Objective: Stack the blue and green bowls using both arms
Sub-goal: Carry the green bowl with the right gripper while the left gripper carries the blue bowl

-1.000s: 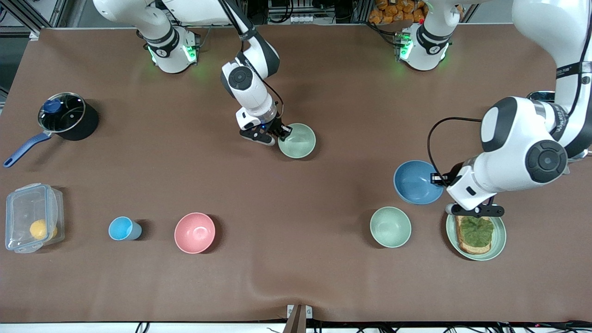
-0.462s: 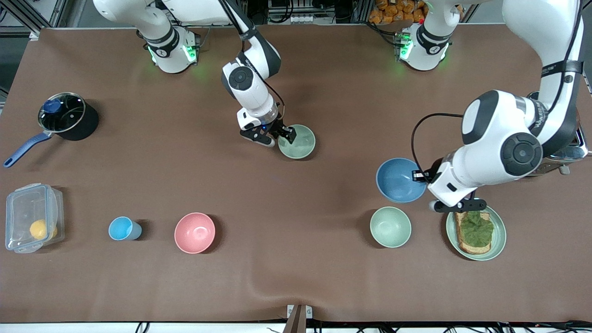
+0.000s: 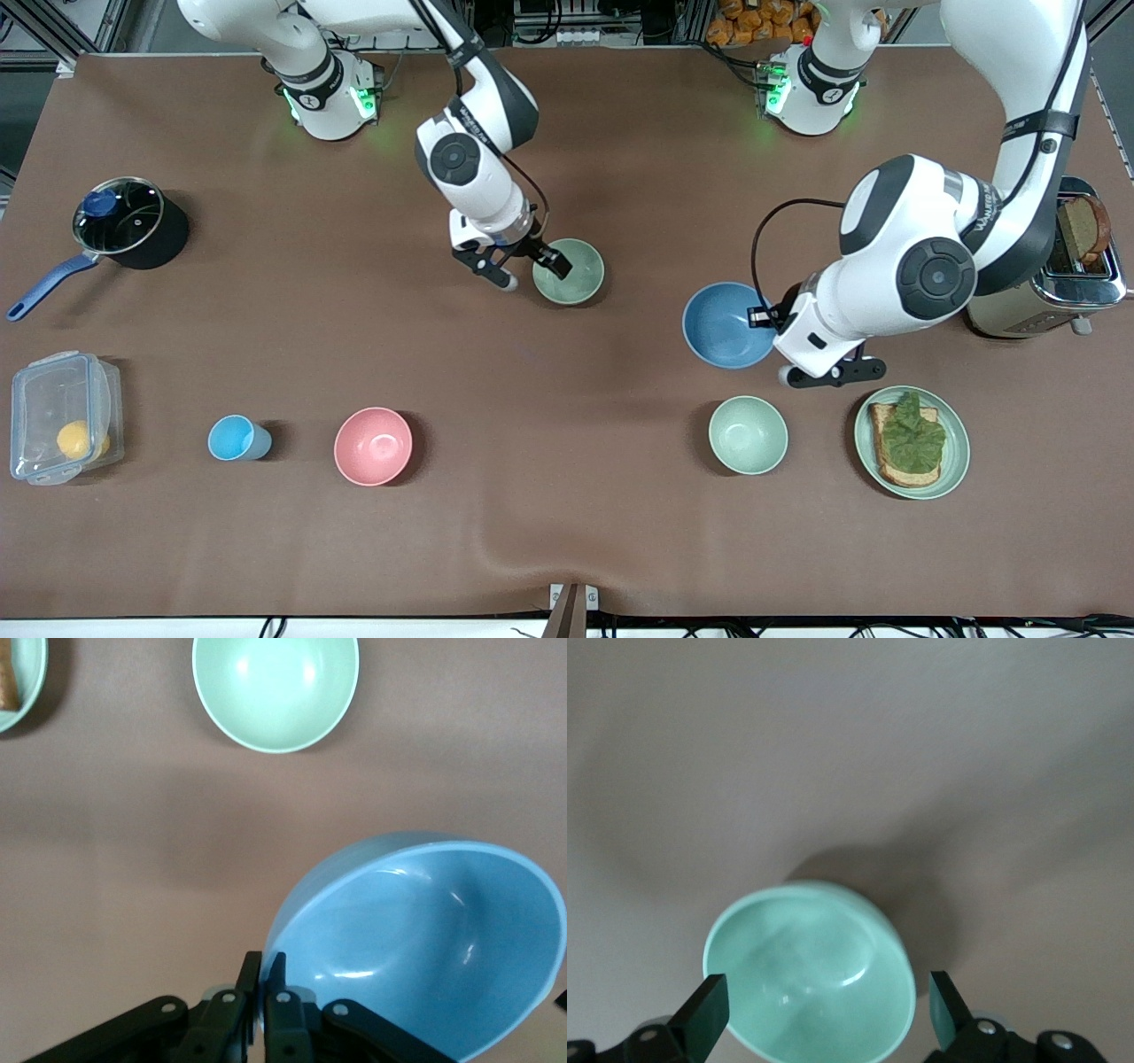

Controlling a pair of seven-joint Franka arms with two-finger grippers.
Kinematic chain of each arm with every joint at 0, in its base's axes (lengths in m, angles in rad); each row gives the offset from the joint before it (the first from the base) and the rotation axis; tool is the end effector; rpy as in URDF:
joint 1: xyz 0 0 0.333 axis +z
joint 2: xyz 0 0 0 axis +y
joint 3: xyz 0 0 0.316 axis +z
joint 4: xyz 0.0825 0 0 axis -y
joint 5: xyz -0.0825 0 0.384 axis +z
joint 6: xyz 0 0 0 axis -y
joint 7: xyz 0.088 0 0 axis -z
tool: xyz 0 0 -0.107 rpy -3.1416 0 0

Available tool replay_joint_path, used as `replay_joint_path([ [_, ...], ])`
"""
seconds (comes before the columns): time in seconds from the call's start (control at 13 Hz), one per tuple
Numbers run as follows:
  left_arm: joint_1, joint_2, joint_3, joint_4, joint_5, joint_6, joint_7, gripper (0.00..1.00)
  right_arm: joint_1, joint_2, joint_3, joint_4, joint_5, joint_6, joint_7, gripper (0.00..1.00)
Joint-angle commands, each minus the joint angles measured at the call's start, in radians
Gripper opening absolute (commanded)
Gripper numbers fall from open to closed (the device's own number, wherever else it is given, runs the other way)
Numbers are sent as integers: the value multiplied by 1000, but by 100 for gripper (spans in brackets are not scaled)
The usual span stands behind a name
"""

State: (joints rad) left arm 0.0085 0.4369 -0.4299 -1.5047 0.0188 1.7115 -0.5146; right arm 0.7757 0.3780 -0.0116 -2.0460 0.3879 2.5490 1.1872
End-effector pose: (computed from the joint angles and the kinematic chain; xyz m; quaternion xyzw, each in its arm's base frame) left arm 0.6133 -0.2301 0.4195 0.9907 0.0533 -0.1213 0.0291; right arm 0.4422 0.4171 0.2654 -0.9258 0.3546 0.0610 0.1157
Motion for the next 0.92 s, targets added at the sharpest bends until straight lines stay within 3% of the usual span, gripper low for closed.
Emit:
replay_joint_path([
  [0.0, 1, -20, -27, -2, -23, -29, -70, 0, -99, 4, 10, -6, 34, -56, 49, 100],
  [0.31, -8, -15, -62, -32, -43, -18, -148, 0, -180, 33, 13, -6, 182, -96, 43, 100],
  [0.46, -22, -20, -62, -64, -43, -10, -195, 0, -175, 62, 12, -5, 346, -87, 16, 100],
  [0.69, -51, -20, -93, -144, -45, 90, -303, 0, -174, 120, 13, 9, 521, -93, -41, 100],
  [0.85, -62, -26, -105, -198, -43, 154, -358, 0, -161, 139, 15, 10, 568, -87, -41, 100],
])
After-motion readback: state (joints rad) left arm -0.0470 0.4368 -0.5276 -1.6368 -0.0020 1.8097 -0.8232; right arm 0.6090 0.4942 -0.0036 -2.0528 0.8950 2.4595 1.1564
